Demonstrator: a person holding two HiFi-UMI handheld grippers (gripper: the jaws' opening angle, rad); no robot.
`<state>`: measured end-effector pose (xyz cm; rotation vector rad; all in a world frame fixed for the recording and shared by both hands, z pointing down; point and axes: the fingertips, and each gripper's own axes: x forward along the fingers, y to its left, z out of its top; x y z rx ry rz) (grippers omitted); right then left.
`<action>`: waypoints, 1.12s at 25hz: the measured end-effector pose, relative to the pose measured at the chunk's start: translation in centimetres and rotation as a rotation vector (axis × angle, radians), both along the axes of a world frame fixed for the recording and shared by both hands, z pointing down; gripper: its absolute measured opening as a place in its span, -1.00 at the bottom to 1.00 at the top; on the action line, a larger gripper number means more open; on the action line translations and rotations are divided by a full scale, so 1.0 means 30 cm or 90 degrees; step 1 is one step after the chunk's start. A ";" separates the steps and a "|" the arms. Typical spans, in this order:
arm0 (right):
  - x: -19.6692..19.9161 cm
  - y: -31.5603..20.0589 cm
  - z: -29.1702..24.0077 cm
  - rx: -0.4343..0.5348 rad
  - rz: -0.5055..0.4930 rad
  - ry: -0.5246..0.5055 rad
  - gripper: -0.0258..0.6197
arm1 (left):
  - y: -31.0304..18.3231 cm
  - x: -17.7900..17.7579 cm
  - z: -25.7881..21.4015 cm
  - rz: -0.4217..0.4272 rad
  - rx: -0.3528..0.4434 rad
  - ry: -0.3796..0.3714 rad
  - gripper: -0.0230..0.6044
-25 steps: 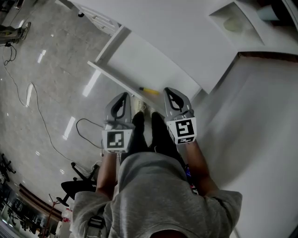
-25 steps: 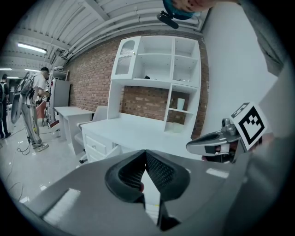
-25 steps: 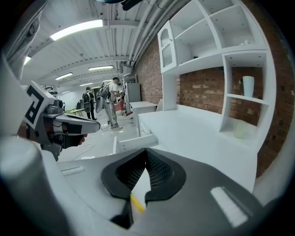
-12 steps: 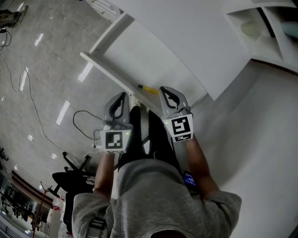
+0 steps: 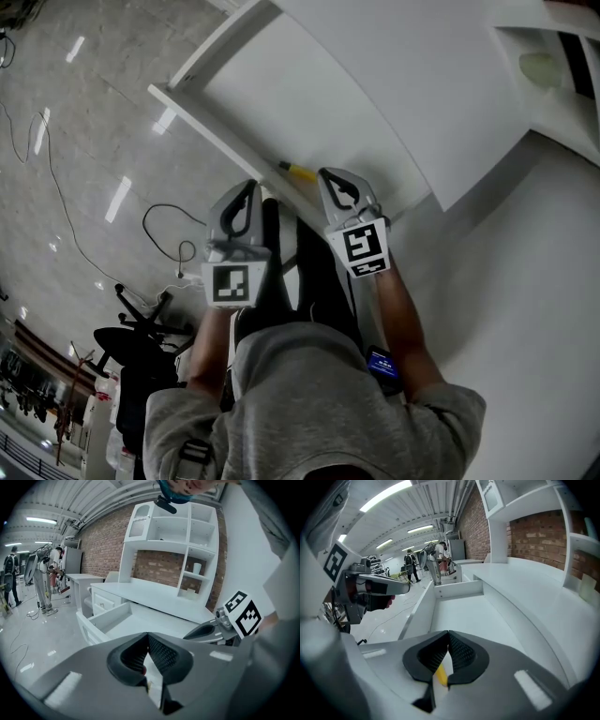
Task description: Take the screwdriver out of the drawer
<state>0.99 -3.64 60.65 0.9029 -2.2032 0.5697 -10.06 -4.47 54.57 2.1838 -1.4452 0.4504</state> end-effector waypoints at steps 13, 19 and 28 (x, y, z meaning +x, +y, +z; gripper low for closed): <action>-0.026 0.101 0.206 -0.100 -0.139 0.073 -0.64 | 0.023 0.006 0.040 -0.014 -0.021 0.006 -0.89; -0.029 0.146 0.272 -0.137 -0.187 0.104 -0.43 | 0.036 0.002 0.062 -0.020 -0.032 0.003 -0.89; -0.039 0.171 0.342 -0.135 -0.228 0.151 -0.41 | 0.062 -0.014 0.095 -0.026 -0.045 0.000 -0.89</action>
